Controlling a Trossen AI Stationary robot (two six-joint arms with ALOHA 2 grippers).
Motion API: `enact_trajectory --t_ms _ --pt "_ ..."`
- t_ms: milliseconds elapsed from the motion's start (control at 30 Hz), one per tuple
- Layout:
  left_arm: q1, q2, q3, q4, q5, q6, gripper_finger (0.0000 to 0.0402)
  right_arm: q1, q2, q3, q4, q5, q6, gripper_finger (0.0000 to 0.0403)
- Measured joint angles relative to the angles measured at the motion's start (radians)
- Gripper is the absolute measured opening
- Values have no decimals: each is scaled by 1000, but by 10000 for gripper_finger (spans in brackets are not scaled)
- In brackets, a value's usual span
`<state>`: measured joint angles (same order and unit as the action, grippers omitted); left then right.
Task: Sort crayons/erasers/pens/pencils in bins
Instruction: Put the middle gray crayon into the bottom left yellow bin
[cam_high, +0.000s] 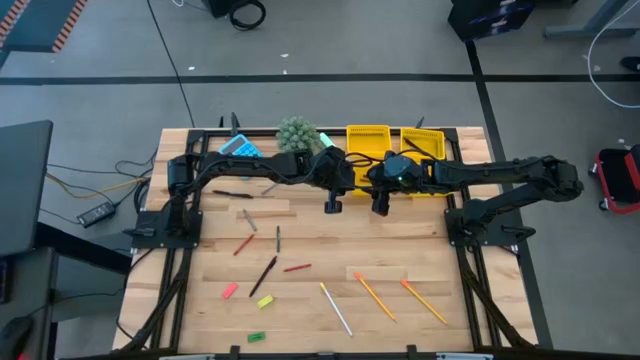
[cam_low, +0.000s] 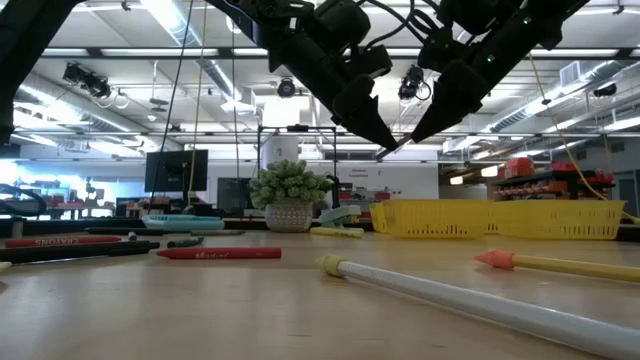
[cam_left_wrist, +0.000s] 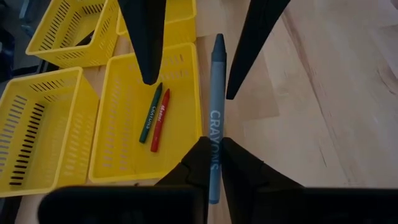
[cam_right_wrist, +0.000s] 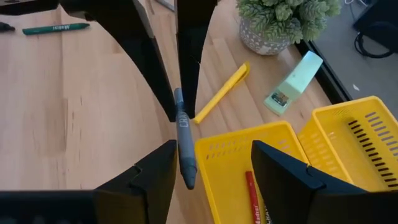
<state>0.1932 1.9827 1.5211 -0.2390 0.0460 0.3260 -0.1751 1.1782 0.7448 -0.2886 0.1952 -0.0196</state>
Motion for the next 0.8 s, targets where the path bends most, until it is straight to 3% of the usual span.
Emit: enact_trajectory --t_ms 633,800 --pt "0 0 0 -1 -8 0 37 2 0 0 0 -74 -14 65" --pt "-1 0 0 -3 -7 0 38 2 0 0 0 -83 -33 43"
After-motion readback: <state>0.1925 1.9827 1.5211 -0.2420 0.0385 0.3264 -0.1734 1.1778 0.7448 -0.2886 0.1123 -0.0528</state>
